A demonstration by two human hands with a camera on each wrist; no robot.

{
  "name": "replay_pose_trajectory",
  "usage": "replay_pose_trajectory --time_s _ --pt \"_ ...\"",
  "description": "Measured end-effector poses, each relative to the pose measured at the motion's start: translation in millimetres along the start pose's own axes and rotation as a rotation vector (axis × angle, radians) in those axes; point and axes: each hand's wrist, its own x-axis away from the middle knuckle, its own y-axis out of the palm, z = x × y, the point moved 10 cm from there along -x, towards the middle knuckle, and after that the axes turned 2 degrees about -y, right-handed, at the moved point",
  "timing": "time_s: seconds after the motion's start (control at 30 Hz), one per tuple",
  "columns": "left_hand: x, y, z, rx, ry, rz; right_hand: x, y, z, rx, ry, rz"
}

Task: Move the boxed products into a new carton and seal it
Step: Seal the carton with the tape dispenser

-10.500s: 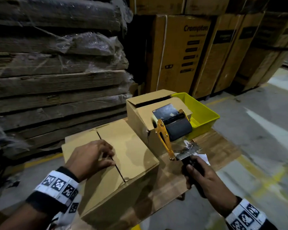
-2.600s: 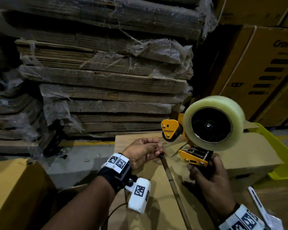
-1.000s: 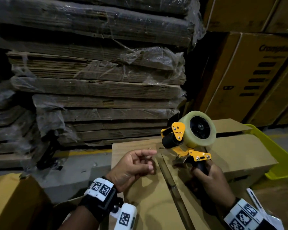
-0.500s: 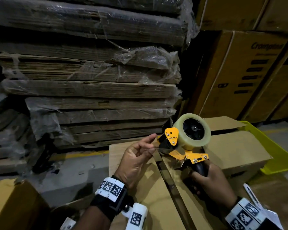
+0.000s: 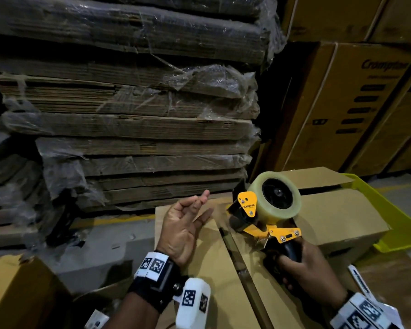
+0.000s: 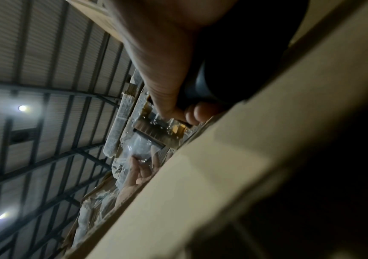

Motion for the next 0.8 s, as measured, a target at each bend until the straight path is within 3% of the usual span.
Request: replay_pose_trajectory --time_s 0.1,0.27,0.37,0.47,0.6,0.8 --pt "-11 1 3 -0.068 -0.02 -0.018 -1 -1 0 0.047 -0.013 -0.018" --pt "-21 -7 -7 -0.196 -0.03 0.081 0 2 -5 0.242 -0.104 -0.005" --pt "-25 -13 -9 -0.319 -0.042 0.147 6 -1 -9 0.252 -0.159 0.049" --pt "-32 -8 -13 -0.292 -0.097 0.123 11 -8 -15 0.262 -0.201 0.127" --pt "-40 -7 -21 -0.276 -0.162 0.109 15 -16 -9 0.258 -0.132 0.25" --pt "-52 -16 -36 -0.291 -0.258 0.135 23 -12 -9 0.37 -0.116 0.269"
